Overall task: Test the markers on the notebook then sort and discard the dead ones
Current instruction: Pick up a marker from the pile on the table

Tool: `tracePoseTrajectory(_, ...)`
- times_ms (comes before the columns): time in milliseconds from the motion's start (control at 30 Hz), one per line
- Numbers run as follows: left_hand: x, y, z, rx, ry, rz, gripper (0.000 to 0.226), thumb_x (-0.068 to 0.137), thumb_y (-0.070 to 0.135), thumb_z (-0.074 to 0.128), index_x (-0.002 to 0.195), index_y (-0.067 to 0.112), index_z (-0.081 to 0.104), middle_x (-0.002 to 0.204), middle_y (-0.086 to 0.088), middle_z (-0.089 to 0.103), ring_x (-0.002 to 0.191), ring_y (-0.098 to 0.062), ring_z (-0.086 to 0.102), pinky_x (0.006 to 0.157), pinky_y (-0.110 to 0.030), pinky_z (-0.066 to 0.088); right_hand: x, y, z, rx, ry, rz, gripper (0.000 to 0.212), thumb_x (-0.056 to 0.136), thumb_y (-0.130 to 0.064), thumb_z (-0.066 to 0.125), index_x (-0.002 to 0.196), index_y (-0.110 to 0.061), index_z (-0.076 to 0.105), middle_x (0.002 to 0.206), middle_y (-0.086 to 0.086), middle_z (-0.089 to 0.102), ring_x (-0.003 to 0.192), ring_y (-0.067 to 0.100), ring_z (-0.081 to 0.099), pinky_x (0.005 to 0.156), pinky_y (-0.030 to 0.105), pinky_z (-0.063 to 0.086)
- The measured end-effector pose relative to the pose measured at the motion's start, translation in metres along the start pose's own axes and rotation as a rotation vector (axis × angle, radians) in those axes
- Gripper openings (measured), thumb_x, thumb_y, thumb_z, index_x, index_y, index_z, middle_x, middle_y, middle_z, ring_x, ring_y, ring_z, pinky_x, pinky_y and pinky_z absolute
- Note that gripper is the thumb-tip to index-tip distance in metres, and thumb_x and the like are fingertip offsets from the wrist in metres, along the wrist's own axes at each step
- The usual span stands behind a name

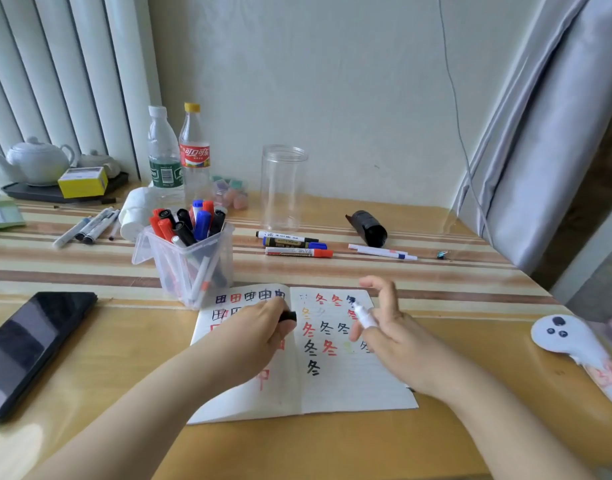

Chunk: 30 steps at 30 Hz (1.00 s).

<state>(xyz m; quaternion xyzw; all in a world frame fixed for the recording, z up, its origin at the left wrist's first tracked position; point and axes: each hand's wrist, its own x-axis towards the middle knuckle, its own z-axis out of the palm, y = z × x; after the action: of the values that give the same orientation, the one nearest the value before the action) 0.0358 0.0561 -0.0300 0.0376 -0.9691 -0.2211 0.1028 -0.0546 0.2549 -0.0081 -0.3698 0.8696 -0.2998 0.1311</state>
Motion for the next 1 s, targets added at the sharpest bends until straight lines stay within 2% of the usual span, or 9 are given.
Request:
tracePoseTrajectory(100, 0.002, 0.002, 0.003, -0.034, 0.061, 0.016, 0.018, 0.097, 0.029, 0.035, 0.101, 0.016, 0.047, 0.088, 0.006, 0.052, 0.076, -0.012, 0.046, 0.064, -0.025, 0.032, -0.002, 0.002, -0.003, 0.337, 0.054, -0.046, 0.029, 0.098, -0.013, 0.042, 0.108, -0.038, 0.033, 0.097, -0.003, 0.069, 0.069, 0.008, 0.056, 0.078, 0.029, 0.050)
tracePoseTrajectory(167, 0.005, 0.006, 0.007, -0.061, 0.090, 0.032, 0.016, 0.097, 0.028, 0.037, 0.101, 0.016, 0.047, 0.087, 0.006, 0.049, 0.074, -0.010, 0.043, 0.059, -0.022, 0.028, -0.005, -0.002, -0.001, 0.676, 0.094, -0.042, 0.011, 0.096, -0.011, 0.047, 0.100, -0.018, 0.054, 0.095, 0.008, 0.071, 0.066, 0.008, 0.056, 0.069, 0.021, 0.051)
tracePoseTrajectory(300, 0.010, 0.010, 0.016, -0.128, 0.104, 0.064, 0.014, 0.097, 0.028, 0.039, 0.102, 0.018, 0.046, 0.088, 0.008, 0.049, 0.073, -0.006, 0.043, 0.056, -0.018, 0.032, -0.006, 0.003, 0.008, 1.481, 0.040, 0.197, 0.025, 0.091, -0.016, 0.049, 0.088, -0.002, 0.069, 0.085, 0.025, 0.068, 0.051, 0.011, 0.054, 0.049, 0.017, 0.052)
tracePoseTrajectory(400, 0.015, 0.008, 0.024, -0.171, 0.122, 0.094, 0.014, 0.096, 0.027, 0.040, 0.102, 0.017, 0.048, 0.088, 0.008, 0.052, 0.079, -0.009, 0.046, 0.060, -0.013, 0.033, -0.006, 0.012, 0.022, 1.741, -0.044, 0.180, 0.037, 0.055, 0.001, 0.073, 0.091, 0.002, 0.071, 0.078, 0.029, 0.064, 0.047, 0.015, 0.054, 0.041, 0.020, 0.050)
tracePoseTrajectory(500, 0.015, 0.004, 0.034, -0.235, 0.195, 0.116, 0.011, 0.095, 0.026, 0.042, 0.099, 0.019, 0.050, 0.087, 0.008, 0.056, 0.081, -0.009, 0.049, 0.065, -0.015, 0.034, -0.007, 0.016, 0.034, 1.642, -0.018, 0.118, 0.036, 0.058, 0.009, 0.062, 0.091, -0.006, 0.063, 0.068, 0.019, 0.061, 0.045, 0.014, 0.051, 0.040, 0.021, 0.045)
tracePoseTrajectory(567, 0.012, 0.001, 0.039, -0.281, 0.238, 0.117, 0.006, 0.094, 0.026, 0.047, 0.095, 0.022, 0.051, 0.084, 0.012, 0.057, 0.079, -0.005, 0.050, 0.067, -0.011, 0.035, -0.006, 0.013, 0.038, 1.376, 0.050, 0.100, 0.010, 0.075, -0.015, 0.056, 0.084, -0.015, 0.061, 0.062, 0.011, 0.059, 0.044, 0.013, 0.047, 0.041, 0.020, 0.041)
tracePoseTrajectory(700, 0.008, -0.006, 0.043, -0.327, 0.230, 0.154, 0.001, 0.092, 0.026, 0.051, 0.092, 0.026, 0.052, 0.083, 0.019, 0.056, 0.080, -0.002, 0.051, 0.070, -0.009, 0.035, -0.003, 0.013, 0.048, 0.913, 0.170, 0.030, 0.030, 0.079, -0.048, 0.050, 0.085, -0.025, 0.069, 0.052, 0.006, 0.053, 0.044, 0.014, 0.041, 0.046, 0.020, 0.036)
tracePoseTrajectory(867, 0.008, -0.009, 0.046, -0.288, 0.226, 0.167, 0.016, 0.093, 0.028, 0.049, 0.099, 0.015, 0.057, 0.078, 0.017, 0.053, 0.081, -0.014, 0.048, 0.073, -0.009, 0.031, -0.004, 0.011, 0.055, 0.593, 0.299, 0.034, 0.021, 0.072, -0.040, 0.050, 0.059, -0.024, 0.049, 0.050, -0.004, 0.038, 0.050, 0.009, 0.035, 0.050, 0.018, 0.029)
tracePoseTrajectory(1000, 0.009, -0.012, 0.049, -0.300, 0.223, 0.155, 0.014, 0.092, 0.030, 0.050, 0.099, 0.019, 0.056, 0.078, 0.008, 0.059, 0.082, -0.014, 0.047, 0.071, -0.012, 0.032, -0.003, 0.015, 0.058, 0.481, 0.379, 0.136, 0.026, 0.083, -0.025, 0.060, 0.062, -0.022, 0.045, 0.044, -0.009, 0.041, 0.044, 0.012, 0.034, 0.044, 0.023, 0.027)
